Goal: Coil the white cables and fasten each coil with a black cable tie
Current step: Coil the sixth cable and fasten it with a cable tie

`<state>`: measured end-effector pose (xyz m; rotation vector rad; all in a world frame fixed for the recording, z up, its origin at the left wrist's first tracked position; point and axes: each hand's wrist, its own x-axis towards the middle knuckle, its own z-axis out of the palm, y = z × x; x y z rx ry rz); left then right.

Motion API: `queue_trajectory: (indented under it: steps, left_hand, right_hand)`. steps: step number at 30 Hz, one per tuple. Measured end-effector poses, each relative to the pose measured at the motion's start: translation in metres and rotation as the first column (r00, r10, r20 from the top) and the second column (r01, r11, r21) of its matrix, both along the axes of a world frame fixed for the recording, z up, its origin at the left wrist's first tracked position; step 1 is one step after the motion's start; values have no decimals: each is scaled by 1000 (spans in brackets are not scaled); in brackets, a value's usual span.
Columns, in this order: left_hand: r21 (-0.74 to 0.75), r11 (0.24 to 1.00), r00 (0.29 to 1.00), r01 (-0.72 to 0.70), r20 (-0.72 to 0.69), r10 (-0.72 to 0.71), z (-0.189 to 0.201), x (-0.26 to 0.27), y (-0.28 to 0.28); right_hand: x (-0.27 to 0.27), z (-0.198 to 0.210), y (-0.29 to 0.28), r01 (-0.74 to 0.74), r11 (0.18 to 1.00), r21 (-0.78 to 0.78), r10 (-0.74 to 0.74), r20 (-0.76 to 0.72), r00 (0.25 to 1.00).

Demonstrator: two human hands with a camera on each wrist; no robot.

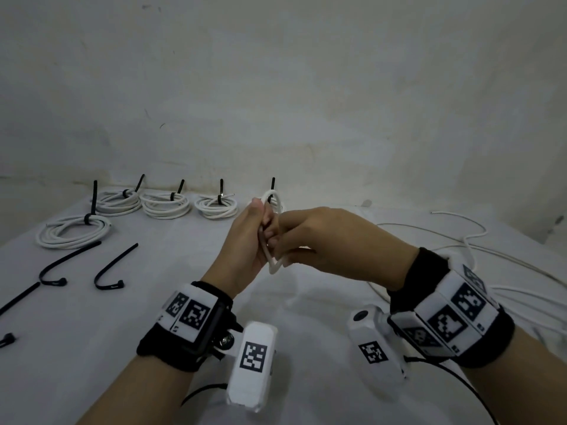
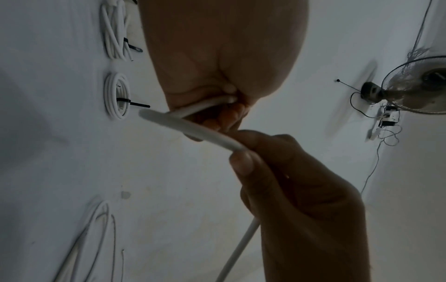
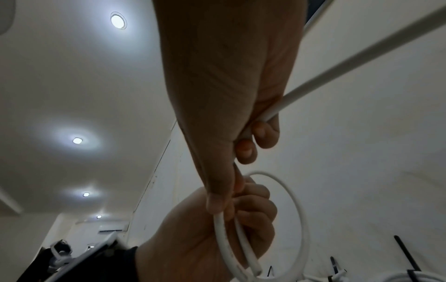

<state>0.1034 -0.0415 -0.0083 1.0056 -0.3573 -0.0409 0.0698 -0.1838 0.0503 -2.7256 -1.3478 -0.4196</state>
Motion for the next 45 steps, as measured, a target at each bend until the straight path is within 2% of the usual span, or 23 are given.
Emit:
queue_trajectory:
  steps: [5,10,13,17,21,26,29,32,36,41,45]
  left_hand:
    - [98,995,998,-29,57,23,-7,0,-4]
    - [114,992,997,-58,47,53,-6,2,4]
    - [95,995,1000,-12,17,10,-6,0,4]
    - [28,994,994,105,20,-106,-5,-5,0]
    - [-109,970,976,216,16,-216,-5,-8,-3]
    - [-152,976,985,158,-40,-165,-4,-6,-3]
    - [-127,984,989,125,-69,-134,-4,0,1]
    - [-33,995,993,96,-64,-98,1,3,6]
    - [47,990,990,136,-50,-134,6,3,14]
    - [-50,962,956,268,-108,-272,5,2,16]
    - [-121,944,937,308,-133,-323,4,2,14]
  right_hand:
    - [3,8,2,-18,998,54,17,5,1000]
    - [20,19,-13,40,952,303,-43,4,999]
    - [32,17,-19,103,924,369,-97,-34,995]
    - [45,10,-22,191,894,405,-145,-142,979]
    - [51,4,-18,190,838,511,-58,-263,963]
    - [57,-1,-16,254,763,594,113,-510,853]
    - [61,-5,-10,228,748,624,121,-465,877]
    - [65,-3,-7,206,756,621,96,-418,903]
    - [66,-2,-3,194,773,605,90,-406,910]
    - [65,-4,0,216,790,574,59,-422,905]
    - [64,-8,0,199,781,592,78,-408,910]
